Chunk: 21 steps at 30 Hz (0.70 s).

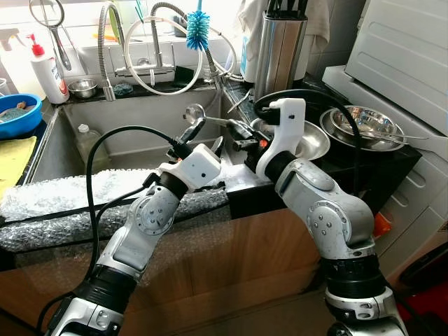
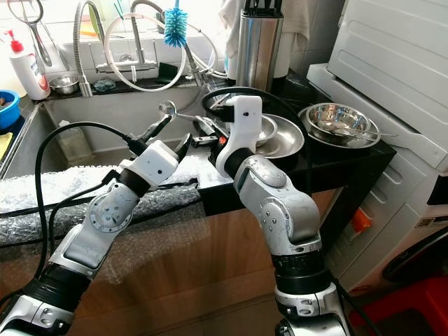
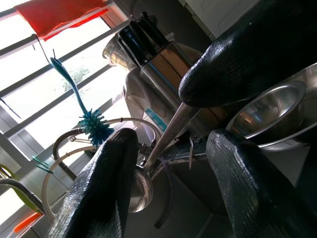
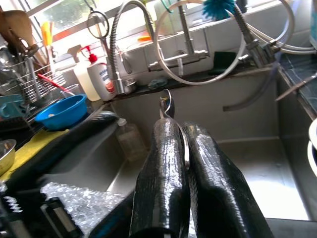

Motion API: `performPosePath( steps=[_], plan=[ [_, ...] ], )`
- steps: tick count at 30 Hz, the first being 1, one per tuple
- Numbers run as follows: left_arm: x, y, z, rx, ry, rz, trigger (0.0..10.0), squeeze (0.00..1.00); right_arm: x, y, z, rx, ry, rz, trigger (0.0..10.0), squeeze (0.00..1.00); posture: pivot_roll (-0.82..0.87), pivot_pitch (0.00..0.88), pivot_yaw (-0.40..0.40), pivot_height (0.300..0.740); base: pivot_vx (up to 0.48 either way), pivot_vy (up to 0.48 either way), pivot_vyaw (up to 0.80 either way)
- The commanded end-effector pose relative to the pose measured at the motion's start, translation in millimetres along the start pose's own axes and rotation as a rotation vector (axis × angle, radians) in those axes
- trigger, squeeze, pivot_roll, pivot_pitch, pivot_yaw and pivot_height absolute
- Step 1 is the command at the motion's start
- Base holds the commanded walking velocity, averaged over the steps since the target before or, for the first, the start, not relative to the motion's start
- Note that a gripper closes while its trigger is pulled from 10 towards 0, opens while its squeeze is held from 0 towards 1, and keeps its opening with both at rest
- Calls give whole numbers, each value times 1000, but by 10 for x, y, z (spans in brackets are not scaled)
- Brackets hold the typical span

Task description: Kitchen organization

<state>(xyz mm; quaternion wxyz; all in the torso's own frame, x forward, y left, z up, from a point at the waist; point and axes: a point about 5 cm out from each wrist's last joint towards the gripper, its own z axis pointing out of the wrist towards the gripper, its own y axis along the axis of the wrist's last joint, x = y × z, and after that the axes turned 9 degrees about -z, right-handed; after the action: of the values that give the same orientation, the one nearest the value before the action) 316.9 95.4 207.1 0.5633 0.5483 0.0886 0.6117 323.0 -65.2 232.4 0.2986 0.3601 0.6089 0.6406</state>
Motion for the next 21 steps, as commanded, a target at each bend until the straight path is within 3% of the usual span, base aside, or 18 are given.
performPosePath(
  steps=[1, 21],
  plan=[
    [5, 12, 25, 0, -17, 20, 10000, 0, 46, 75, -16, -19, 21, -19, 10000, 0, -95, 0, -35, 740, 0, 0, 0],
    [-59, -67, 33, 53, -50, 58, 10000, 0, 257, 98, -20, 12, 109, 30, 10000, 0, -98, 0, -27, 740, 0, 0, 0]
  ],
)
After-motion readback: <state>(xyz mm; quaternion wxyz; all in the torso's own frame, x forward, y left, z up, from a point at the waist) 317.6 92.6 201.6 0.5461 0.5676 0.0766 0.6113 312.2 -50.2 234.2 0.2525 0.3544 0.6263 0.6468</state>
